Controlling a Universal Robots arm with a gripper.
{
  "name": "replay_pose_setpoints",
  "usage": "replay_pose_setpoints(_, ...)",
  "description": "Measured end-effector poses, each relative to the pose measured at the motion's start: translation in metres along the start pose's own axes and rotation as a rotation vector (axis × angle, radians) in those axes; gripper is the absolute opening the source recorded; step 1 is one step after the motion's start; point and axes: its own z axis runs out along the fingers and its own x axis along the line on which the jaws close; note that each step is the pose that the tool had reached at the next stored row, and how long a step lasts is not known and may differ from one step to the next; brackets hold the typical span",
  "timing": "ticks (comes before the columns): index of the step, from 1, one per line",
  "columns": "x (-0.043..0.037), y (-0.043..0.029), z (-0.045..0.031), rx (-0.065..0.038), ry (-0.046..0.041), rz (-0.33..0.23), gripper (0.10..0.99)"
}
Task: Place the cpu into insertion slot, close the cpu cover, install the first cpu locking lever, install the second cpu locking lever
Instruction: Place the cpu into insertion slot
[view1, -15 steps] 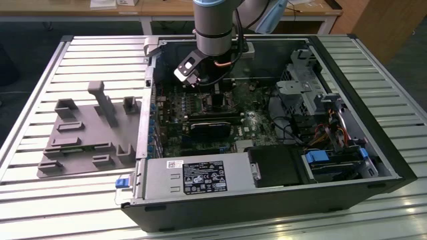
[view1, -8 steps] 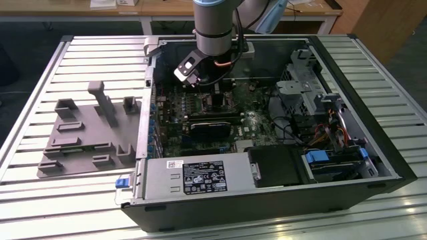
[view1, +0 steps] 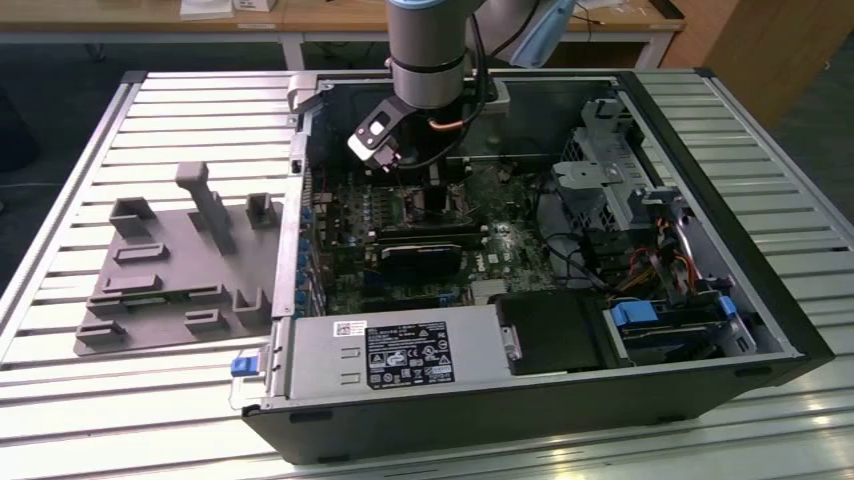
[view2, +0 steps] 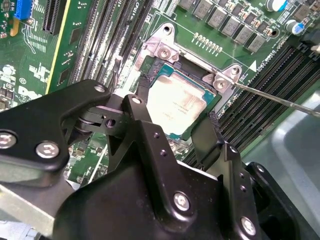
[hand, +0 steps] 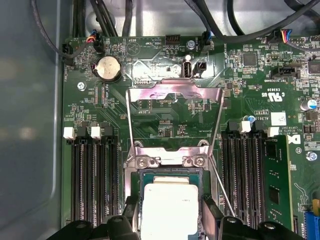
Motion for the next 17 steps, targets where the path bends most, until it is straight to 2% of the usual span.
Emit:
replay_pose_setpoints(5,0.0,0.0,-0.0001,0.0,-0.0002,0.0,0.6)
replay_pose_setpoints(6,-0.0001,-0.0001,-0.0002,0.0,-0.0004,0.0,0.533)
replay_pose_setpoints(8,-0.0001,0.0,-0.0002,0.0,-0.0004,0.0,0.514)
replay_pose_setpoints(13,0.0,0.0,-0.0006,0.0,0.0,0.0,0.514)
replay_pose_setpoints(17,-0.0001,0.0004,-0.0064,0.0,0.0001,0.0,0.514)
